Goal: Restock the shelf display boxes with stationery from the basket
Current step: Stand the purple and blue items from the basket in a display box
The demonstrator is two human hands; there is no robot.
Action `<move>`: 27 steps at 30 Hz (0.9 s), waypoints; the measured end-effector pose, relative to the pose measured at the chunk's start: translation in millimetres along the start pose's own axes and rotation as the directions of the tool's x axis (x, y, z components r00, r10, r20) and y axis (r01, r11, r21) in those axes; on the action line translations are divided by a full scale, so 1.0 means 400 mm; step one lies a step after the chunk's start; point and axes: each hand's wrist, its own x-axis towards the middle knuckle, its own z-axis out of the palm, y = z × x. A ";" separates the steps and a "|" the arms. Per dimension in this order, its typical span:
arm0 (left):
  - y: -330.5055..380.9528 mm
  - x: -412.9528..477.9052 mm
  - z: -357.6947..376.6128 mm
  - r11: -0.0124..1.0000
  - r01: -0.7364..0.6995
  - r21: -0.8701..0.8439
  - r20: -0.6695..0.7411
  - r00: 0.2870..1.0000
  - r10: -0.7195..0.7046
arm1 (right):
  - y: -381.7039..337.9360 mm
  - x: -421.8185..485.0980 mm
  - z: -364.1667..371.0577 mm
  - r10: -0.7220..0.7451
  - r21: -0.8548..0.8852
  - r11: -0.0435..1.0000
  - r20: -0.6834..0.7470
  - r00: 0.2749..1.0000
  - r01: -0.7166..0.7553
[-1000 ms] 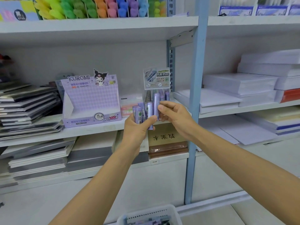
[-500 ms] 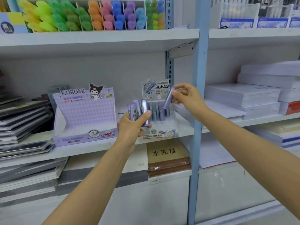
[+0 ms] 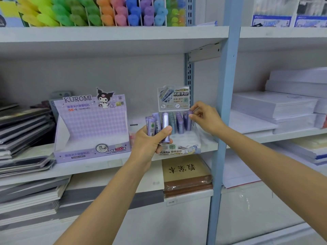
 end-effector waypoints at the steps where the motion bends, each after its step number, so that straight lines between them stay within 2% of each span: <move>1: 0.000 0.000 0.003 1.000 0.000 -0.002 0.005 1.000 0.000 | 0.001 0.001 0.004 -0.001 -0.012 1.000 0.017 1.000 0.002; 4: 0.000 -0.004 0.010 1.000 -0.002 -0.004 0.025 1.000 0.002 | 0.004 -0.001 0.019 -0.011 -0.026 1.000 0.023 1.000 0.012; 10: -0.003 -0.012 0.010 1.000 0.027 0.003 0.031 0.999 -0.027 | 0.007 -0.002 0.035 -0.083 -0.137 0.988 -0.052 0.995 0.075; 13: -0.004 -0.015 0.007 0.999 0.037 0.004 0.044 0.998 -0.037 | 0.017 -0.003 0.038 -0.023 -0.207 0.978 -0.025 0.999 0.017; 16: -0.006 -0.019 0.006 0.999 0.042 0.005 0.054 0.998 -0.042 | 0.006 -0.011 0.024 -0.001 -0.187 0.982 -0.067 0.998 -0.012; 17: -0.006 -0.020 0.006 0.999 0.041 0.005 0.058 0.997 -0.041 | -0.006 -0.017 0.016 -0.021 -0.135 0.991 -0.097 0.995 0.008; 19: -0.007 -0.021 0.007 0.999 0.033 0.007 0.080 0.996 -0.034 | -0.044 -0.035 0.000 -0.040 0.084 0.995 -0.097 0.994 0.048; 20: -0.007 -0.022 0.009 1.000 0.026 0.007 0.095 0.995 -0.027 | -0.067 -0.047 -0.007 -0.034 0.228 0.973 -0.032 0.999 0.040; 22: -0.007 -0.026 0.014 1.000 0.016 0.004 0.118 0.993 -0.017 | -0.109 -0.071 -0.015 -0.037 0.462 0.885 0.186 0.982 -0.054; 24: -0.009 -0.030 0.019 1.000 0.019 0.013 0.129 0.991 -0.020 | -0.133 -0.093 -0.016 -0.096 0.541 0.833 0.349 0.932 -0.117; 27: -0.008 -0.036 0.023 0.999 0.026 0.038 0.135 0.990 -0.031 | -0.144 -0.107 -0.016 -0.145 0.586 0.802 0.378 0.914 -0.115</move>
